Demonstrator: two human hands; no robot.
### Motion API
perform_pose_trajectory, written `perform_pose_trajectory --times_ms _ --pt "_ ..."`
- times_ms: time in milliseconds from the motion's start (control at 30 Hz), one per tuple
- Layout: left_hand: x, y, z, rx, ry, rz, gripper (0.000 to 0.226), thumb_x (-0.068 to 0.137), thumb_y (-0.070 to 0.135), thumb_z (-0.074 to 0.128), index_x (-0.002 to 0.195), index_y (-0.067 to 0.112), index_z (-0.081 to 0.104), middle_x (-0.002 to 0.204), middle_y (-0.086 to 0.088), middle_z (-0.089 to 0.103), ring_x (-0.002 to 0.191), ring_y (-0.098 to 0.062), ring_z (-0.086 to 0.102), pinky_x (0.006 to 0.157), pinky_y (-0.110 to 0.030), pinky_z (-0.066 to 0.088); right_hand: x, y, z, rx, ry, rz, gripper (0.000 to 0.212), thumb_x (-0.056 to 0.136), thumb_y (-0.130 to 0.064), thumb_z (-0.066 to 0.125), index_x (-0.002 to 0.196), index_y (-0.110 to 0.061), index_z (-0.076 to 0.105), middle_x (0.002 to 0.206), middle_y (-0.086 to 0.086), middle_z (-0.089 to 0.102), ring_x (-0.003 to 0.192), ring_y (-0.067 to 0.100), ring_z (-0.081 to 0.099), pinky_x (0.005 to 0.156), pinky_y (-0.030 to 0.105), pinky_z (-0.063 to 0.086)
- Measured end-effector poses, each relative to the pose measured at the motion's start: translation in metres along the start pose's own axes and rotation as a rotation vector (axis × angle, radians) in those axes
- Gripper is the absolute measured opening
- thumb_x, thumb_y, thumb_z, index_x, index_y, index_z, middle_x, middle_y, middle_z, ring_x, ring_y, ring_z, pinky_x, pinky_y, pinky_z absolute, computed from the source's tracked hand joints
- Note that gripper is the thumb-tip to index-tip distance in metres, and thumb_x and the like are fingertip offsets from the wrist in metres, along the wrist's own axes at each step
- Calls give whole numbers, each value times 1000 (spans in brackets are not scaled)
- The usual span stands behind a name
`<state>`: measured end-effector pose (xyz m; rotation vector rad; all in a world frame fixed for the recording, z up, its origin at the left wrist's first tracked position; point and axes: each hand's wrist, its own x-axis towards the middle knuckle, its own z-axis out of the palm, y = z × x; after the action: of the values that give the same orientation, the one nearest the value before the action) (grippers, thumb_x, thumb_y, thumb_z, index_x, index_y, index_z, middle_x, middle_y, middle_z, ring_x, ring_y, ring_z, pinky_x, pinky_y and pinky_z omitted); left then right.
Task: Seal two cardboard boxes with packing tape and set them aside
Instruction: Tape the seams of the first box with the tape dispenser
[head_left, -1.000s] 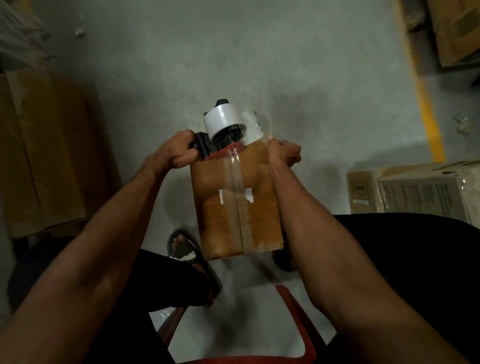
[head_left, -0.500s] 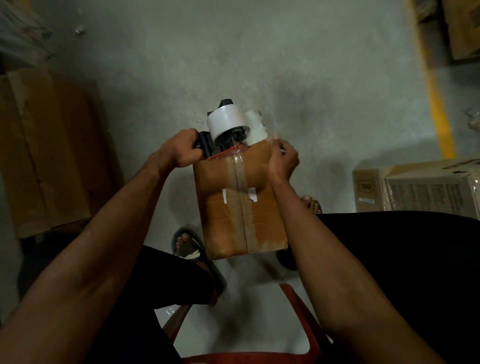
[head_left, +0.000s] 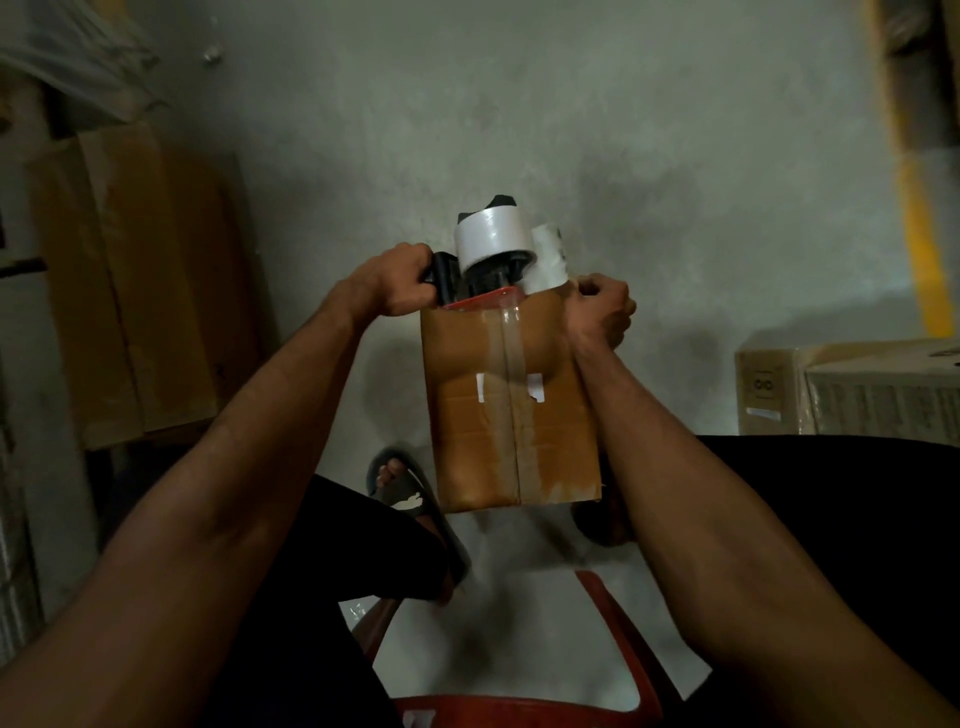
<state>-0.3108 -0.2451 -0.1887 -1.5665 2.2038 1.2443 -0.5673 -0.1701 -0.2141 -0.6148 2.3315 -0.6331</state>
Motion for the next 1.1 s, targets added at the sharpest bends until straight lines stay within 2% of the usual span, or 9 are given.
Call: perform_pose_trajectory --times_ms 167,400,600,700,800,900,967,1000,1100 --pt "-23 -19 -18 49 -16 -17 16 70 32 60 62 25 49 60 8 53 63 -23 57 58 -29 42 -10 2 -6 55 -42 -16 31 83 -43 81 102 -20 76 121 3 66 109 20 57 81 29 41" --pt "-45 -38 -37 116 -24 -83 15 59 33 53 64 20 59 62 -3 60 67 -31 64 63 -36 52 -10 -1 -10 67 -64 22 35 79 -44 84 103 -20 75 126 7 63 116 27 57 89 36 48" --pt "-63 -60 -41 133 -27 -154 45 60 37 55 88 4 68 81 -15 69 74 -35 66 66 -42 56 -12 -3 -7 57 -36 25 37 81 -40 82 108 -16 74 126 8 62 115 27 59 88 39 50" --pt "-68 -63 -38 131 7 -159 40 59 36 53 81 5 65 74 -12 66 74 -33 67 64 -40 55 -28 -6 9 -178 92 -181 40 90 -28 74 126 -13 62 136 6 52 125 28 49 85 41 53" --pt "-70 -64 -36 79 -6 -161 37 58 36 52 78 10 68 71 -8 66 73 -32 68 66 -42 57 -68 5 37 -272 21 -496 51 92 -18 64 141 -11 52 147 12 45 138 30 39 107 45 46" --pt "-73 -63 -34 18 -4 -170 31 56 36 51 73 16 68 68 -5 66 71 -30 67 67 -40 56 -117 19 67 -356 -317 -683 97 83 -56 71 158 -14 26 164 13 22 154 32 13 127 49 15" --pt "-76 -63 -32 17 5 -179 28 56 37 52 72 18 67 66 -3 65 69 -29 67 65 -38 56 -133 20 82 -430 -393 -694 121 71 -78 67 161 -16 14 168 10 10 157 29 2 126 44 0" --pt "-77 -61 -32 13 6 -182 25 56 37 53 70 20 65 64 0 63 67 -27 65 62 -34 54 -136 19 87 -470 -382 -687 124 70 -78 69 161 -15 14 169 11 10 157 30 1 126 45 0" --pt "-81 -58 -28 -14 22 -204 15 58 34 54 65 23 61 59 7 58 60 -18 60 56 -26 47 -129 19 89 -484 -337 -736 108 73 -48 81 158 -14 25 166 10 20 155 33 8 125 53 15"
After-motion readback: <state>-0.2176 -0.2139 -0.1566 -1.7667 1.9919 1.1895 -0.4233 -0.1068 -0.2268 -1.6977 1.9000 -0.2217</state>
